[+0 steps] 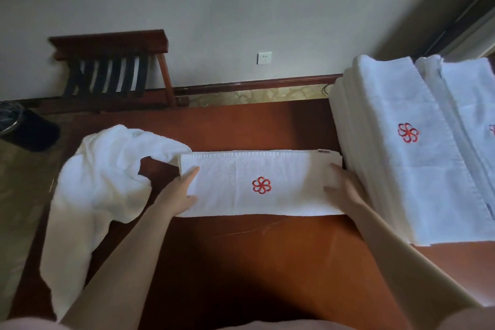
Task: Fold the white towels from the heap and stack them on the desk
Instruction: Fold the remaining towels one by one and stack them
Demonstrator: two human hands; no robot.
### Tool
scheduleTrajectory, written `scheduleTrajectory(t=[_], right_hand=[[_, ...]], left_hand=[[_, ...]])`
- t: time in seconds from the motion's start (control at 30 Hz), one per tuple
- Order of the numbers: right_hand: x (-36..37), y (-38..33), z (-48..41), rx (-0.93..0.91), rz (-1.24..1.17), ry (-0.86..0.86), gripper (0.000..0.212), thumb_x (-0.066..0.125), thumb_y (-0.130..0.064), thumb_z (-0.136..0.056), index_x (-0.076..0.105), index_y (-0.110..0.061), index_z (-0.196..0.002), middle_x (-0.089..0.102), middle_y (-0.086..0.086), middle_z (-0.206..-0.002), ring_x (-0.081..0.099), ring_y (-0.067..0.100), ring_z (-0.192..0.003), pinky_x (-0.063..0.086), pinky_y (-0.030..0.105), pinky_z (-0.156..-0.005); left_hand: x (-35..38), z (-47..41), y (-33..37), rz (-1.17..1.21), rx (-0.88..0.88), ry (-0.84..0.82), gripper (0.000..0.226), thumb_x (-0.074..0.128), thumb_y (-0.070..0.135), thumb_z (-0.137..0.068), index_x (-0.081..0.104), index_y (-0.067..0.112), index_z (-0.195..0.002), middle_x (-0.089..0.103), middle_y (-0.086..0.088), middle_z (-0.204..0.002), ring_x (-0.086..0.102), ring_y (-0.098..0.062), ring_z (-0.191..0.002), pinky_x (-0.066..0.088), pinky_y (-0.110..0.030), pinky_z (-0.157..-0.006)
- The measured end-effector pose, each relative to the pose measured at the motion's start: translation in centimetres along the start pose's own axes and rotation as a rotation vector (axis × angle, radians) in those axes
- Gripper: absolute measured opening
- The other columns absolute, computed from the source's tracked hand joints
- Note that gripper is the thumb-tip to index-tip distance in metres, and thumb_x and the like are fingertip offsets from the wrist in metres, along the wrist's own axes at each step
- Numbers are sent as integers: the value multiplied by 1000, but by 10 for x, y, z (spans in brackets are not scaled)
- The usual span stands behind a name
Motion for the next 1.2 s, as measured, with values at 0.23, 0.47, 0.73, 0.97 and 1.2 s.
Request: scheduleTrajectory(t=[0.23,0.47,0.73,0.97,1.2], right_hand=[[-2,-9,0,-24,-26,-110,79,78,-16,-75,40,-32,-143,56,4,-118,56,18,-87,46,23,-62],[-27,-51,31,-156,228,17,67,75,-30,-75,46,-34,-136,64,3,-104,60,23,-94,45,28,-67],[-76,-90,78,-236,175,203,62,77,-29,-74,53,-33,-130,65,2,-104,57,25,-98,40,29,-71],[-154,-104,115,-269,101,423,58,77,-25,-73,56,-30,-127,64,0,-93,58,24,-86,35,26,-66],[-236,-82,135,-312,5,629,52,75,-18,-73,59,-24,-122,56,-7,-84,56,25,-77,37,29,-63]], left_hand=[[-11,10,0,71,-20,41,64,61,28,-91,31,28,-148,44,-4,-147,43,-23,-132,41,-33,-104],[-46,29,24,46,14,198,62,62,25,-91,36,28,-147,46,-3,-145,43,-23,-131,42,-31,-98],[-90,50,79,33,140,328,60,61,28,-91,36,33,-146,52,-4,-137,48,-25,-124,46,-32,-86],[-147,59,159,-1,288,447,54,58,28,-91,42,30,-143,52,-7,-137,46,-29,-124,44,-37,-93],[-195,77,285,-80,478,557,51,58,21,-90,46,24,-140,53,-12,-131,47,-31,-121,44,-39,-94]])
Point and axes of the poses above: each hand's wrist, its own z-axis away from the middle knuckle, its own x-axis out of the palm, y = z × x, the point moved 8 cm from there along -z, towards the middle knuckle
